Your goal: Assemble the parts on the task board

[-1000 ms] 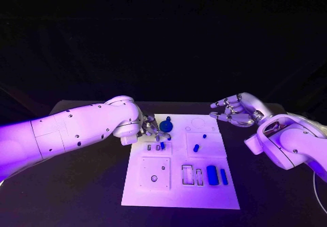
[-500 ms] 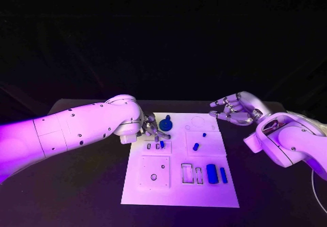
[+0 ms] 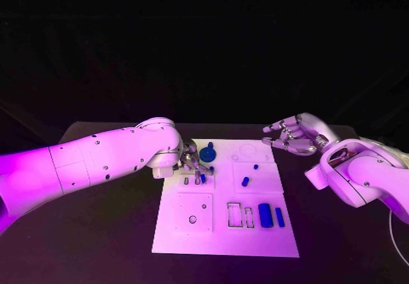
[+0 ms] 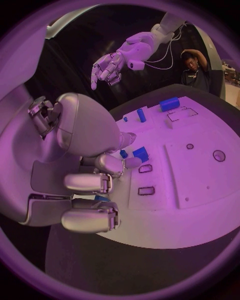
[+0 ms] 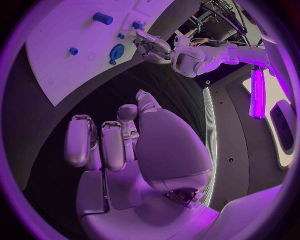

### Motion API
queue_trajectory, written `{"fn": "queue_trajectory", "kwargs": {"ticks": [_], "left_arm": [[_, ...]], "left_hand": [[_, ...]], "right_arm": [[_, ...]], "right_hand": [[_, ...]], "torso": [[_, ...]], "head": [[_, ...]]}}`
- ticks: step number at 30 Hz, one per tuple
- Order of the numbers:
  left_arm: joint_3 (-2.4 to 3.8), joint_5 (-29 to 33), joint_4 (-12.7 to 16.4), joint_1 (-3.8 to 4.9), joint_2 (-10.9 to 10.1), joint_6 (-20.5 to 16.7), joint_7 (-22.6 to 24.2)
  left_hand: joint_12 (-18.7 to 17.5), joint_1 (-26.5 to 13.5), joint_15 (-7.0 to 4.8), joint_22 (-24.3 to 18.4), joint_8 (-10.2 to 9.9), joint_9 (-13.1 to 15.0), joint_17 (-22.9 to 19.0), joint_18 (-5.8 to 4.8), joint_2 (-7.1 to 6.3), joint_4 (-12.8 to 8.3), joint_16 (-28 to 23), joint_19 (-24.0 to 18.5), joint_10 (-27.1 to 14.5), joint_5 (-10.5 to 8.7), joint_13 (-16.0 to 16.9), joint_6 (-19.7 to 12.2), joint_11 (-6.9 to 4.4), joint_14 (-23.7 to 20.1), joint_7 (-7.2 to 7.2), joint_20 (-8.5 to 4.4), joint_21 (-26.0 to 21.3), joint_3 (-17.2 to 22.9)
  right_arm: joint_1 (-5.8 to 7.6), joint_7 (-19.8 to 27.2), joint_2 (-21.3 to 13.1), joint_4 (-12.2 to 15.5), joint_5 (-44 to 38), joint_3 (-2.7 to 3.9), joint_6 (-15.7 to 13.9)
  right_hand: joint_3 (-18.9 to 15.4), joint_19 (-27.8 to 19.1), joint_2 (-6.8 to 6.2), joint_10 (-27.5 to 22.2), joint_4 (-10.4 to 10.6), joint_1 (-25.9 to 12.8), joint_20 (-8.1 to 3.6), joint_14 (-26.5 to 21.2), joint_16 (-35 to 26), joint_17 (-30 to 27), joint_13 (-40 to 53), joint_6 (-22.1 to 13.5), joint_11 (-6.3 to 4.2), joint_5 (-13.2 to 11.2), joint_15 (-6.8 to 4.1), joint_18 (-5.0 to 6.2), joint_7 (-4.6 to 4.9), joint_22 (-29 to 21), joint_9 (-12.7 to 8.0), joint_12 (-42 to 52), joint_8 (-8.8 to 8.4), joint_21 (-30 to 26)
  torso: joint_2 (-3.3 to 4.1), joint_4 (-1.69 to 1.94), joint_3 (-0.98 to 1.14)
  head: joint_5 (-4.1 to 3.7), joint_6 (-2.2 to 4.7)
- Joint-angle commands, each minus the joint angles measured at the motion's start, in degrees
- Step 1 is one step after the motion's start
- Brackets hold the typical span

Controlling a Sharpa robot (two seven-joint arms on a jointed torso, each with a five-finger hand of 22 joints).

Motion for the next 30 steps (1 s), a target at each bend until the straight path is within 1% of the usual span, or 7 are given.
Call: {"fn": "queue_trajectory", "kwargs": {"ticks": [1,7,11,13,19,24,30], "left_arm": [[0.00,-0.6,-0.1,-0.06,0.2,2.1,-0.2],[-0.01,-0.7,-0.4,-0.08,0.5,2.5,-0.3],[-0.02,-0.9,-0.6,-0.11,0.6,2.6,-0.3],[-0.02,-0.9,-0.7,-0.15,0.7,2.6,-0.3],[-0.03,-1.0,-1.3,-0.32,1.1,2.7,-0.3],[-0.03,-0.8,-1.6,-0.41,1.3,2.8,-0.3],[-0.03,-0.5,-1.6,-0.45,1.5,3.3,-0.3]], "left_hand": [[0.3,0.5,-0.27,9.3,0.2,0.1,15.1,-0.51,0.06,-0.2,0.2,3.2,0.3,-0.22,0.1,-0.4,-0.04,6.0,-0.08,-0.30,0.2,-0.1],[0.3,0.6,-0.27,9.3,0.2,0.2,15.1,-0.51,0.06,-0.2,0.2,3.2,0.3,-0.22,0.1,-0.4,-0.04,6.0,-0.08,-0.30,0.2,-0.1],[0.4,1.0,-0.27,9.4,0.4,0.5,15.1,-0.53,0.11,-0.3,0.2,3.2,0.3,-0.22,0.2,-0.6,-0.05,6.0,-0.09,-0.30,0.3,-0.1],[0.4,1.2,-0.27,9.4,0.5,0.7,15.1,-0.53,0.14,-0.3,0.2,3.2,0.3,-0.21,0.2,-0.6,-0.05,6.0,-0.10,-0.29,0.3,-0.1],[0.4,1.7,-0.27,9.4,0.6,1.1,15.1,-0.53,0.26,-0.4,0.2,3.2,0.3,-0.21,0.3,-0.8,-0.06,6.0,-0.10,-0.29,0.3,0.0],[0.4,2.3,-0.27,9.6,0.8,1.5,15.1,-0.57,0.47,-0.6,0.2,3.3,0.3,-0.20,0.2,-0.9,-0.06,6.0,-0.11,-0.29,0.4,0.2],[0.3,3.0,-0.26,9.6,0.9,1.9,15.1,-0.57,0.47,-0.8,0.2,3.3,0.3,-0.20,0.2,-1.1,-0.06,6.0,-0.10,-0.28,0.4,0.4]], "right_arm": [[-0.08,-0.1,0.2,-0.1,-0.5,0.01,0.8],[-0.14,-0.2,0.4,-0.2,-0.5,0.00,0.9],[-0.16,-0.2,0.4,-0.3,-0.5,0.00,0.9],[-0.16,-0.2,0.4,-0.3,-0.5,0.00,1.0],[-0.17,-0.3,0.4,-0.2,-0.5,-0.01,1.2],[-0.19,-0.4,0.4,0.1,-0.4,-0.01,1.2],[-0.22,-0.5,0.5,0.5,-0.3,-0.01,1.5]], "right_hand": [[-0.2,-0.5,-0.07,-0.4,0.0,0.2,-0.01,2.2,-0.2,-0.1,0.0,0.2,-0.10,0.4,0.03,0.75,-0.10,-0.1,0.1,-0.2,0.16,-0.4],[-0.2,-0.5,-0.07,-0.4,0.0,0.2,-0.01,2.2,-0.2,-0.1,0.0,0.2,-0.10,0.4,0.03,0.75,-0.10,-0.1,0.1,-0.2,0.16,-0.4],[-0.2,-0.5,-0.07,-0.4,0.1,0.2,-0.02,2.3,-0.2,0.0,-0.2,0.2,-0.11,0.5,0.02,0.75,-0.11,-0.1,0.1,-0.3,0.15,-0.4],[-0.2,-0.5,-0.07,-0.4,0.1,0.2,-0.02,2.3,-0.2,0.0,-0.2,0.2,-0.11,0.5,0.02,0.75,-0.11,-0.1,0.1,-0.3,0.15,-0.4],[-0.2,-0.5,-0.07,-0.4,0.1,0.2,-0.02,2.3,-0.2,0.0,-0.2,0.2,-0.11,0.5,0.02,0.75,-0.11,-0.1,0.1,-0.3,0.15,-0.4],[-0.2,-0.5,-0.07,-0.4,0.1,0.2,-0.02,2.3,-0.2,0.0,-0.2,0.2,-0.11,0.5,0.02,0.75,-0.11,-0.1,0.1,-0.3,0.15,-0.4],[-0.2,-0.5,-0.07,-0.4,0.1,0.2,-0.02,2.3,-0.2,0.0,-0.2,0.2,-0.11,0.5,0.02,0.75,-0.11,-0.1,0.1,-0.3,0.15,-0.4]], "torso": [[0.05,0.04,0.02],[0.04,0.02,0.07],[0.10,0.00,0.04],[0.10,-0.05,0.05],[0.13,-0.01,0.06],[0.14,0.00,0.10],[0.13,0.06,0.08]], "head": [[-0.09,-0.25],[-0.06,-0.37],[-0.53,-0.41],[-0.51,-0.44],[-0.51,-0.59],[-0.62,-0.47],[-0.61,-0.78]]}}
